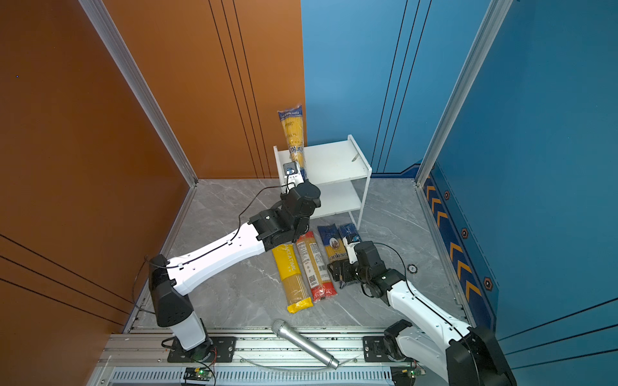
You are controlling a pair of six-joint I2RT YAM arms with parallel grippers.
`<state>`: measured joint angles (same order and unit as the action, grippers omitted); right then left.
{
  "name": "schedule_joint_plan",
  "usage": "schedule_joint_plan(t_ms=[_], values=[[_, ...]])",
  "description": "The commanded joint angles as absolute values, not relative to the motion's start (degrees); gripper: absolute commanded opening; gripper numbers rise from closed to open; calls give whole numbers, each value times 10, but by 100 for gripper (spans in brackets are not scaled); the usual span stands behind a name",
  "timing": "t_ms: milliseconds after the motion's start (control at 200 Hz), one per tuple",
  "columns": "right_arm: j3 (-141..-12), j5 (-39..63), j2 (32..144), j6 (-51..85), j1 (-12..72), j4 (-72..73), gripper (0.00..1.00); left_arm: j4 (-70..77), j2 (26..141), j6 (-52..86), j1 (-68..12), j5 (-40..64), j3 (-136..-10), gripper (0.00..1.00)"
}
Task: Arrange pasta packages on shelves
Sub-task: Place the pasta bag on the shelf.
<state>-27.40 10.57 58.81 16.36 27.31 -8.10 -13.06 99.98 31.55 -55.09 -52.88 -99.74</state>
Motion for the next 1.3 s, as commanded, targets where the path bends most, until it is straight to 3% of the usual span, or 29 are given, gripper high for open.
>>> schedule_joint_plan(t_ms=[0,961,1292], values=[[-268,118,580,159,269,-75,100,-64,973,321,-543,-544,-1002,16],[-266,121,577,159,269,-74,100,-49,962,327,-542,-536,-987,22],[-266,121,576,158,269,-73,100,-47,955,327,-541,-537,-983,37]])
